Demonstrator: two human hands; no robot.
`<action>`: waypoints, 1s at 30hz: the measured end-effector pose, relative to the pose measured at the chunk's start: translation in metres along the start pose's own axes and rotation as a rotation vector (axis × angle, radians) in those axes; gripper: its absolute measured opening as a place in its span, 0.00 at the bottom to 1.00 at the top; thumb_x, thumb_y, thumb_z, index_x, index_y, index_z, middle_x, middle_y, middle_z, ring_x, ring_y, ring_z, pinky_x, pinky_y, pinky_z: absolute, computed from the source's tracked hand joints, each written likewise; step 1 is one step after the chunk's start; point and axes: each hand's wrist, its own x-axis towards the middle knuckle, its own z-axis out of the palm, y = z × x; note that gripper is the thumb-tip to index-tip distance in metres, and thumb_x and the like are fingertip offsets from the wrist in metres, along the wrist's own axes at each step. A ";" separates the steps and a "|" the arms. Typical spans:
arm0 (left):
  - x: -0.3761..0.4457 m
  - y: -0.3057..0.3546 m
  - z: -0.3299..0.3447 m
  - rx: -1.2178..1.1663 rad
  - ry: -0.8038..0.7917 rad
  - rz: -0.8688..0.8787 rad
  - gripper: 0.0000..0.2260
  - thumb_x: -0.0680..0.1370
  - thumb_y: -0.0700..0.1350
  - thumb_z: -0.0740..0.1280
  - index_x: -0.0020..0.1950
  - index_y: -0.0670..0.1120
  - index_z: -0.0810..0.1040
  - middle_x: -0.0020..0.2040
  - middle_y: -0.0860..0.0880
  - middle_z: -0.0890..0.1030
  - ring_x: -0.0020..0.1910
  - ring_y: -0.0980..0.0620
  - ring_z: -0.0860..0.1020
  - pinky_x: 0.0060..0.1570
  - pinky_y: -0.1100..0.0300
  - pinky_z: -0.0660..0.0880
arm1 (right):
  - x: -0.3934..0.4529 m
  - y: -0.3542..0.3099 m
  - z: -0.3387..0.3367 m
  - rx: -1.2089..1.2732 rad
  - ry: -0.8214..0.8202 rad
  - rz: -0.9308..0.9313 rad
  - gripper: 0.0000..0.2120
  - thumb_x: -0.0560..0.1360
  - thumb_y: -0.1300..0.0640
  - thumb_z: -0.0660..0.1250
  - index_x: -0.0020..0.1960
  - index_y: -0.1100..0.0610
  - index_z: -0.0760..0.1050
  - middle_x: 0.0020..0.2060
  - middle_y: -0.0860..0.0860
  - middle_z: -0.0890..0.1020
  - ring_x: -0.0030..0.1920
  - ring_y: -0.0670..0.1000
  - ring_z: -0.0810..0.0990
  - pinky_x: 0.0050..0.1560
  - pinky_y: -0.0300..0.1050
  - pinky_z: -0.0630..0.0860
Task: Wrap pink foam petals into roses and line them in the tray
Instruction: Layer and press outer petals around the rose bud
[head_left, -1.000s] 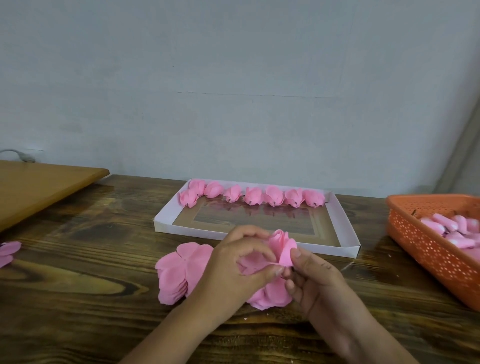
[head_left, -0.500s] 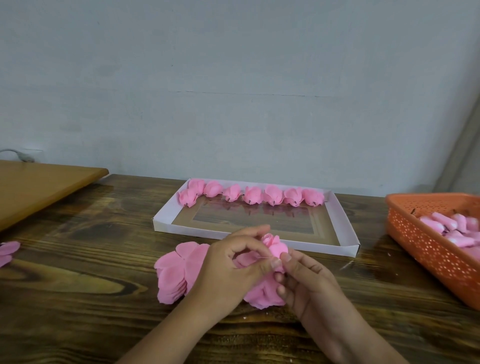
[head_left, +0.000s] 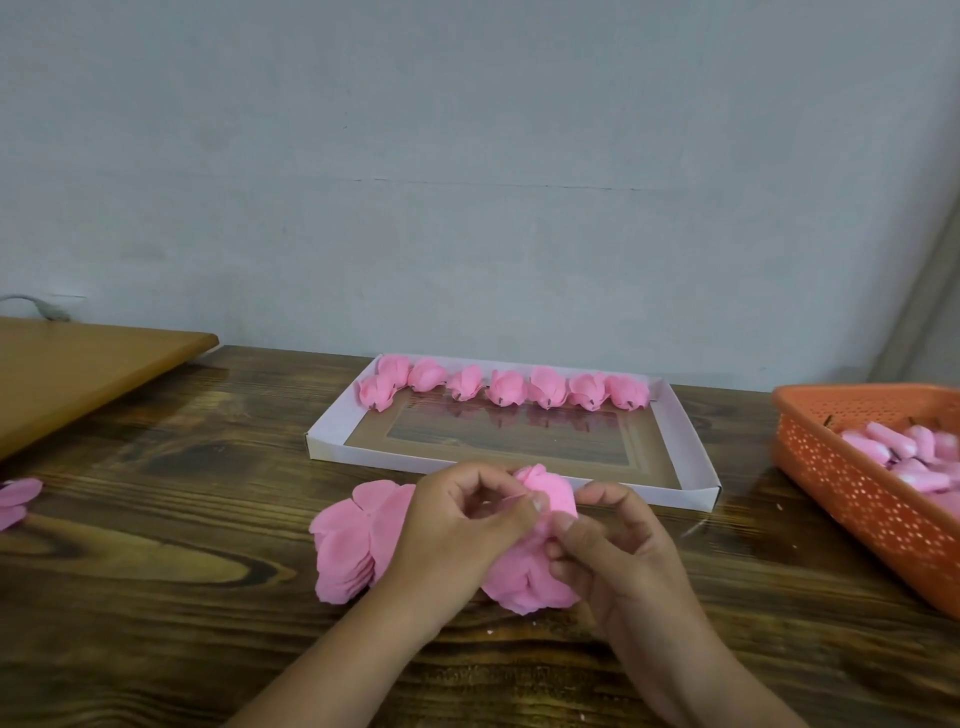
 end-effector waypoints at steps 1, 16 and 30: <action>0.000 0.000 0.000 -0.006 0.013 -0.017 0.03 0.73 0.39 0.77 0.40 0.45 0.85 0.41 0.48 0.87 0.46 0.54 0.85 0.47 0.61 0.81 | -0.001 0.000 0.002 -0.048 -0.001 -0.025 0.16 0.60 0.57 0.78 0.45 0.54 0.79 0.37 0.59 0.84 0.33 0.51 0.80 0.35 0.42 0.80; -0.002 0.002 0.003 -0.083 0.012 -0.069 0.01 0.73 0.42 0.77 0.42 0.47 0.86 0.41 0.49 0.86 0.43 0.57 0.83 0.44 0.65 0.79 | -0.002 0.003 0.004 -0.235 0.040 -0.163 0.10 0.64 0.58 0.75 0.45 0.54 0.82 0.31 0.59 0.82 0.30 0.51 0.79 0.33 0.39 0.78; 0.001 -0.004 -0.004 0.282 -0.191 0.091 0.09 0.72 0.50 0.79 0.50 0.53 0.85 0.51 0.56 0.84 0.53 0.56 0.81 0.54 0.58 0.78 | 0.008 -0.009 -0.010 0.299 -0.013 0.143 0.12 0.69 0.60 0.72 0.52 0.61 0.82 0.34 0.53 0.81 0.30 0.45 0.77 0.34 0.35 0.80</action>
